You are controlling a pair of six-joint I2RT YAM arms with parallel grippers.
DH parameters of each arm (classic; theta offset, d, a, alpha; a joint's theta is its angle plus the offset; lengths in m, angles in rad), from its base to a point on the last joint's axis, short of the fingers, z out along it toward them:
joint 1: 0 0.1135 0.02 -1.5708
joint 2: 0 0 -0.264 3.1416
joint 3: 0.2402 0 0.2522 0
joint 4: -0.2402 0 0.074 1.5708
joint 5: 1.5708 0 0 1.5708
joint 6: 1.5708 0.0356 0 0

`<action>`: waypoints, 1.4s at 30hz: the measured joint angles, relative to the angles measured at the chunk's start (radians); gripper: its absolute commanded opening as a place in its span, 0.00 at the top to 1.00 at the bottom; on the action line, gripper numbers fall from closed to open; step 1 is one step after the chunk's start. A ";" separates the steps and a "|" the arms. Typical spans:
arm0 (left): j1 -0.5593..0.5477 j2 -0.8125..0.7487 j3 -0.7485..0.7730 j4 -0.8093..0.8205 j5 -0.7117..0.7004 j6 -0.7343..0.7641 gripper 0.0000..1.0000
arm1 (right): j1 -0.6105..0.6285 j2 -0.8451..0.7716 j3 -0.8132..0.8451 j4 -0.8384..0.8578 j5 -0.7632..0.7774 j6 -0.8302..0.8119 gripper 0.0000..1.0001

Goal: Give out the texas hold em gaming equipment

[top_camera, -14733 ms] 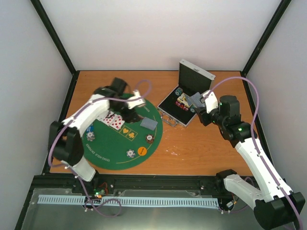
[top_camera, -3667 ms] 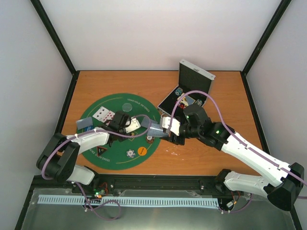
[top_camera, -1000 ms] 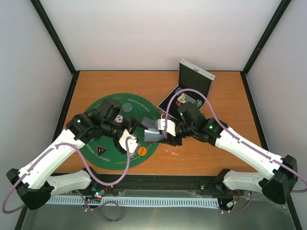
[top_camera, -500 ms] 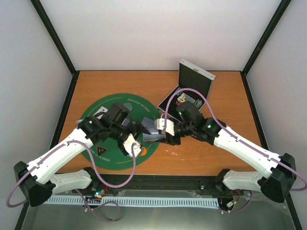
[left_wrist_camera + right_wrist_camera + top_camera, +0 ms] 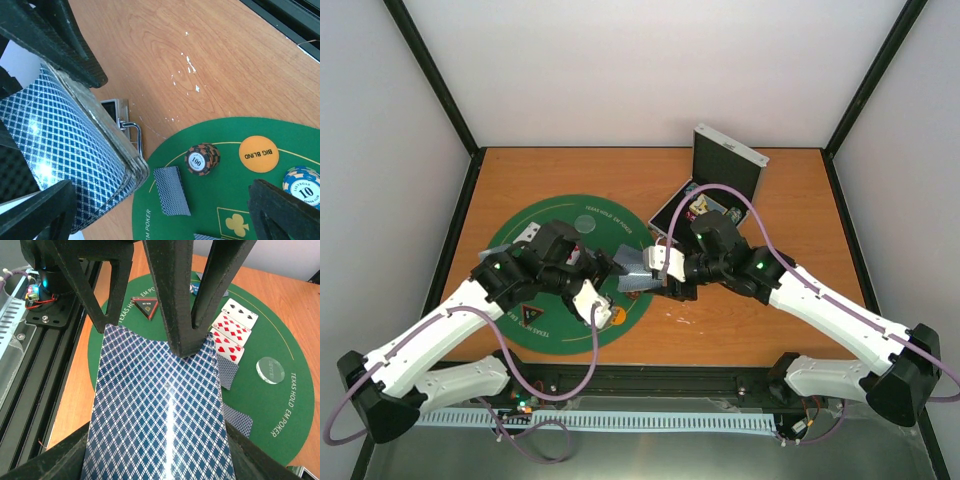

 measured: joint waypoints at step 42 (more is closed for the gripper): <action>0.000 -0.139 -0.047 0.119 0.051 0.050 0.32 | 0.001 -0.049 -0.029 0.074 -0.080 0.020 0.44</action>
